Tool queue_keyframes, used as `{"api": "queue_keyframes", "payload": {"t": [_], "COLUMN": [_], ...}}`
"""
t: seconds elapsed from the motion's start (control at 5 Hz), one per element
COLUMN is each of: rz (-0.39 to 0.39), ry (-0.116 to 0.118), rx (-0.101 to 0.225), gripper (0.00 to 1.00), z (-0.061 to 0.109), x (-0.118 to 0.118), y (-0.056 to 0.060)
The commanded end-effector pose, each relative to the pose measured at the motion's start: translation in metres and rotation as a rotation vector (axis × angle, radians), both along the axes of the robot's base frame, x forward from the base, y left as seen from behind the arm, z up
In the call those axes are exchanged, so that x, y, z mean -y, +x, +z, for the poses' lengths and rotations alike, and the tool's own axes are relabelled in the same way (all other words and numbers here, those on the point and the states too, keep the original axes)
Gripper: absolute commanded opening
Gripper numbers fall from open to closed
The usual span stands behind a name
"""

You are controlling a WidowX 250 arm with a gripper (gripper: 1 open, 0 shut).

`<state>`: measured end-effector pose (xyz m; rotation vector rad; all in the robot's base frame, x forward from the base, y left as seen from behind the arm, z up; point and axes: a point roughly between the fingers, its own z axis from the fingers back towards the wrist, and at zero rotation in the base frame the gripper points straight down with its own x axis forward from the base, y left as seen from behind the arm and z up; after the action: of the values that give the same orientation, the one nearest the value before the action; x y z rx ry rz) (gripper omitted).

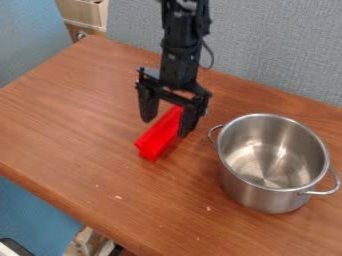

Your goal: Put the red object in the metal pot

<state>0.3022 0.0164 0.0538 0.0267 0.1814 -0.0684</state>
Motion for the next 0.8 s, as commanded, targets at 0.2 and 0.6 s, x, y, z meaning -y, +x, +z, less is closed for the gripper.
{"api": "queue_keyframes", "payload": {"t": [0.2, 0.6], "rz": [0.005, 0.001], "ry": [0.033, 0.047], "rx": [0.038, 0.033], "gripper": [1.00, 0.00], "z": [-0.006, -0.012], "x": [-0.013, -0.015], "y": [0.021, 0.029]}}
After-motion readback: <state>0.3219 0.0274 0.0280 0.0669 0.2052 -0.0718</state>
